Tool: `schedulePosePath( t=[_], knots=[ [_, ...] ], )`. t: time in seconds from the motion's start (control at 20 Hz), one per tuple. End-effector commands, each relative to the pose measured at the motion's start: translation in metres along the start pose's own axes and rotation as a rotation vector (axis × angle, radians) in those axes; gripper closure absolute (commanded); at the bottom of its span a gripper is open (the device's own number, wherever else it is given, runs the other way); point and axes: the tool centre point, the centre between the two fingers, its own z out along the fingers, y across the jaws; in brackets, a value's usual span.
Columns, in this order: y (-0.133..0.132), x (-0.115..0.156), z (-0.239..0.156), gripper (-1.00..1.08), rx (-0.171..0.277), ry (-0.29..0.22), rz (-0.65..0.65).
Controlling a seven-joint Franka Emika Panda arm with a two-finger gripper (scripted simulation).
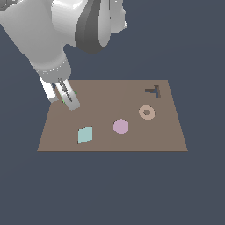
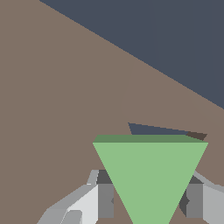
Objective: Insert a designated object into the corresponding slot on a board.
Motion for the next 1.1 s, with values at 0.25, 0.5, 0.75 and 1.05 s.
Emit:
schedulePosePath(
  t=[0.25, 0.5, 0.75, 1.05],
  knots=[
    [0.017, 0.003, -0.001, 1.08, 0.000, 0.000, 0.128],
    [0.019, 0.003, -0.001, 1.08, 0.000, -0.001, 0.144],
    [0.019, 0.003, 0.003, 1.08, 0.000, 0.000, 0.143],
    [0.019, 0.003, 0.009, -0.92, 0.001, 0.000, 0.143]
  ],
)
